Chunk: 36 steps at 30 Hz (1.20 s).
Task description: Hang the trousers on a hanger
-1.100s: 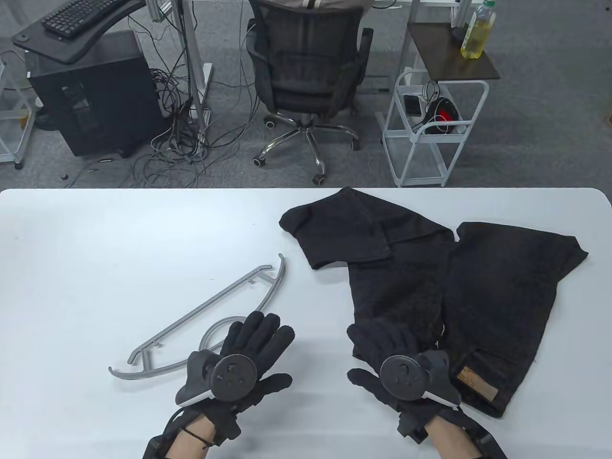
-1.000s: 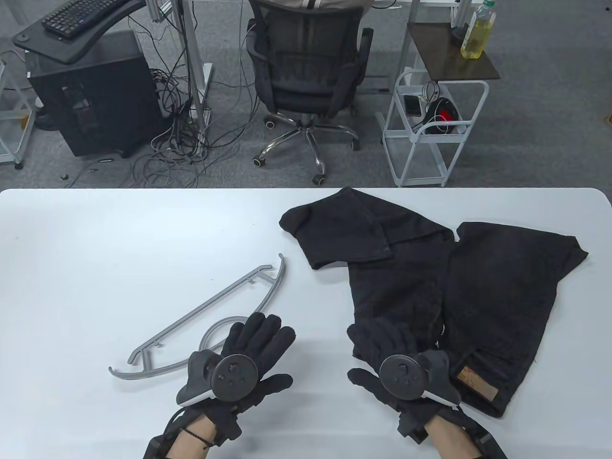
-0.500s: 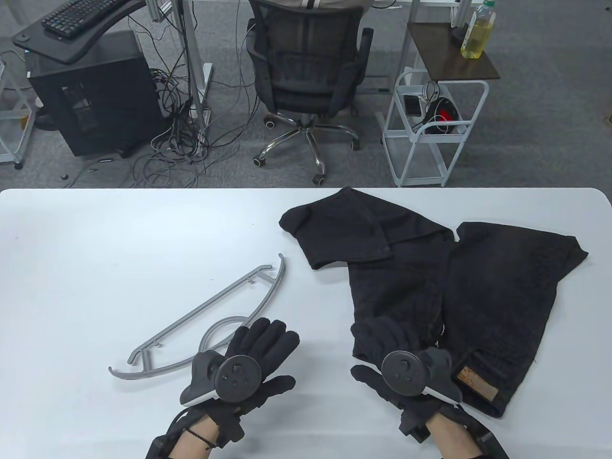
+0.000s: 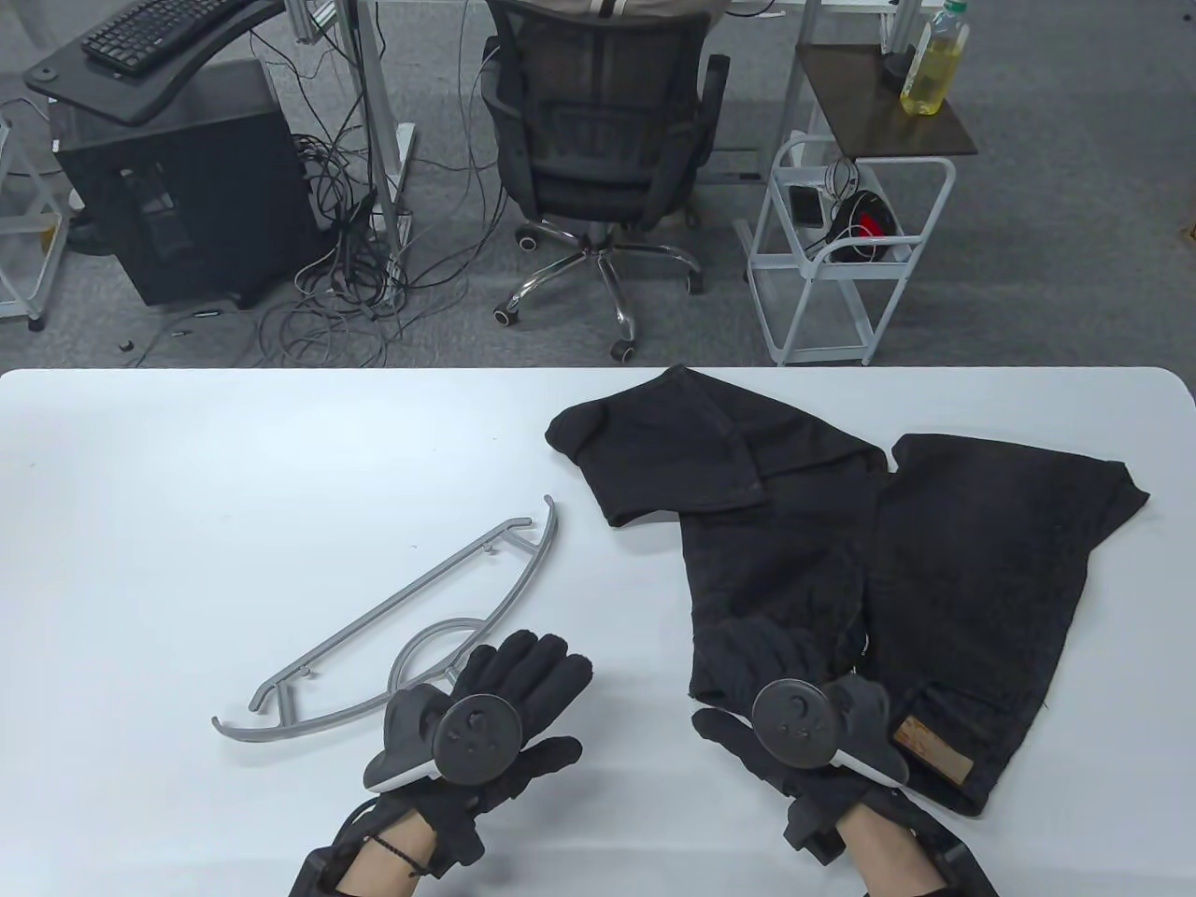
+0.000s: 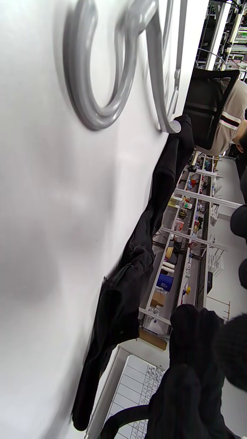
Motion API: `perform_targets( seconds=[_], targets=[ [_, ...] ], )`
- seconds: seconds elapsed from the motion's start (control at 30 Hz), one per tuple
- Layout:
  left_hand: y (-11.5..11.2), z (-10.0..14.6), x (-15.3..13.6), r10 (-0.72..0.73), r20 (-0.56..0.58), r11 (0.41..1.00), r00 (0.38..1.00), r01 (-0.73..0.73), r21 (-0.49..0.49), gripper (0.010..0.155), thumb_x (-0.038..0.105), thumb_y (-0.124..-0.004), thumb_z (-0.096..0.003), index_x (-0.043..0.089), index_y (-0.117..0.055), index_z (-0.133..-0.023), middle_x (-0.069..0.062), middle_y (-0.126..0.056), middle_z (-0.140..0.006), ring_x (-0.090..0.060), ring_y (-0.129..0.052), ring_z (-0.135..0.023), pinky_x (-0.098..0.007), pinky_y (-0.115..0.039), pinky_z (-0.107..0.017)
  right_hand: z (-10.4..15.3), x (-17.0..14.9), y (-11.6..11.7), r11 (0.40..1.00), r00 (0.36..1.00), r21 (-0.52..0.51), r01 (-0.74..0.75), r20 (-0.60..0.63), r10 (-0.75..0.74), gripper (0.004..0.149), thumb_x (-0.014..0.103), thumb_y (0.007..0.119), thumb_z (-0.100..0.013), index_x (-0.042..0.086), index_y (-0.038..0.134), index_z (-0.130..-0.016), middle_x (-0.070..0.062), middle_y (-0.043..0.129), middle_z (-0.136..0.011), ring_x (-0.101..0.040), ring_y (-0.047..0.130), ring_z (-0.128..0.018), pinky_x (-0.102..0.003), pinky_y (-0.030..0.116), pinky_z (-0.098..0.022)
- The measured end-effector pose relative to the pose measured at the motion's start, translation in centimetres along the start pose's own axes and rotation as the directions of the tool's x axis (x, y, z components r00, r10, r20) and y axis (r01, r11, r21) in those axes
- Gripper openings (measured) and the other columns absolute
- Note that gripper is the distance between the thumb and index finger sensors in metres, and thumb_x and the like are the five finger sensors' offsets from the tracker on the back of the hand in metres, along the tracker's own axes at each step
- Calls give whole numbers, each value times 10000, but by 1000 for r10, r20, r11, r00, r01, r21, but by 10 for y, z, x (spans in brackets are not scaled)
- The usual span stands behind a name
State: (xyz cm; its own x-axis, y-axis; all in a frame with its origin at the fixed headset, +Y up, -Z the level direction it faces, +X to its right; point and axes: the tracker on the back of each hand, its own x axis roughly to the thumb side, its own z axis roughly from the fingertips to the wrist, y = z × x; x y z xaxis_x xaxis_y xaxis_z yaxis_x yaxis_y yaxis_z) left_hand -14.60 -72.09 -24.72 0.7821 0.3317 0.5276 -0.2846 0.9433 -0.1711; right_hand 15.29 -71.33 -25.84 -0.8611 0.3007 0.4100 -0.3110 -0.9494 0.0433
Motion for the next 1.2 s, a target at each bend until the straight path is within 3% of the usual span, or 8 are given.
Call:
perform_targets(
  seconds=[0.7, 1.2],
  targets=[
    [32, 21, -45, -8, -201, 971, 980, 55, 233, 749, 598, -660, -505, 313, -364, -1132, -32, -408, -1216, -387, -408, -1117, -625, -404, -758, -2, -4, 3, 1000, 1000, 24, 19, -13, -18, 766, 568, 708, -424, 303, 420, -1083, -91, 490, -1160, -371, 454, -1061, -594, 344, -746],
    [30, 34, -99, 97, -405, 969, 909, 8, 249, 750, 578, -669, -512, 275, -374, -1131, -81, -415, -1203, -416, -422, -1095, -639, -419, -734, -1, -5, 4, 999, 1000, 22, 27, -16, -27, 766, 569, 706, -423, 301, 424, -1083, -91, 501, -1157, -371, 462, -1059, -594, 348, -744]
  ],
)
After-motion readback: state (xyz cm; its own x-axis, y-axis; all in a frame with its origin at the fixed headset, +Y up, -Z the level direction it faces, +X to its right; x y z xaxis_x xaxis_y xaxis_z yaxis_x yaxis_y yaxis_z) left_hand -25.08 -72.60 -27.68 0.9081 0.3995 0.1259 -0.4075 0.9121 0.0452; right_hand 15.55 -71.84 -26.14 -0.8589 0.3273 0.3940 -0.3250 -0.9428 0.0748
